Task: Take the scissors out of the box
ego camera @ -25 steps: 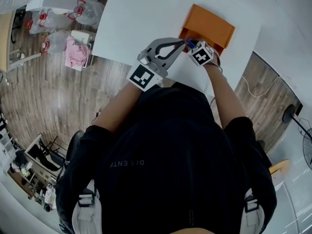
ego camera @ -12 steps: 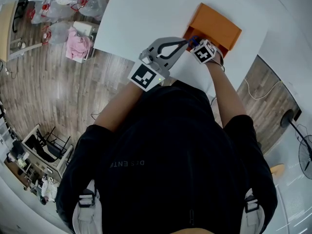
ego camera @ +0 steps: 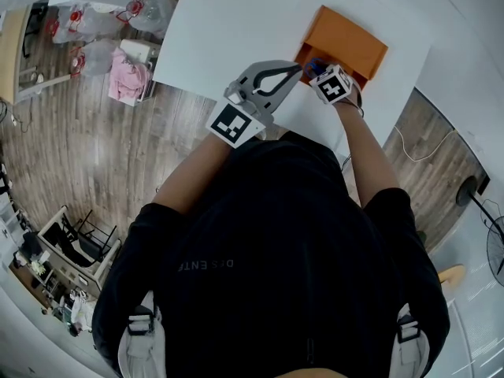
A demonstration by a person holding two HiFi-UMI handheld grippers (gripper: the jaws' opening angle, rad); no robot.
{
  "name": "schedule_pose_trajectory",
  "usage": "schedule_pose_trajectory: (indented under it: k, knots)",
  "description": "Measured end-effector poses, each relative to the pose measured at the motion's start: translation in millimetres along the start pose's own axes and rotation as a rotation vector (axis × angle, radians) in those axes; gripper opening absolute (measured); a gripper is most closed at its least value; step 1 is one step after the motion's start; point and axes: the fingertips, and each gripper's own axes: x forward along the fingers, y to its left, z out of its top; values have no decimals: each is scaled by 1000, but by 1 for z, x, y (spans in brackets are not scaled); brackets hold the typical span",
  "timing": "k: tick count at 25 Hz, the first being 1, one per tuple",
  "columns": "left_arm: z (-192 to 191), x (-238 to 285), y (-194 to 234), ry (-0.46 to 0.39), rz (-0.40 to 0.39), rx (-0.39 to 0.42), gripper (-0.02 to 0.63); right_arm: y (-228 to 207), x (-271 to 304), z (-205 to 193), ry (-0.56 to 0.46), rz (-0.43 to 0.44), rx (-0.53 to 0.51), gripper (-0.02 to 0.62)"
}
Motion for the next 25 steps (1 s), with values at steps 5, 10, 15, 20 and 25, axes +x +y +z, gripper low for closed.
schedule_pose_trajectory:
  k: [5,10,15,20,25]
  knots:
    - [6,-3,-5,-9,-11,5,20,4,-24,11,-100,-10,42,91]
    - [12,-5,-10,-17,-39,35,20,5,-55,26,-238,-50,107,89]
    - [23,-5,-20,-29,-57,55,20,3,-93,34,-352,-88,161,89]
    - [23,-8,-22,-28,-68,69,20,4,-124,47,-459,-92,209,89]
    - [35,-4,-31,-24,-78,114,20,7,-177,56,-581,-98,236,89]
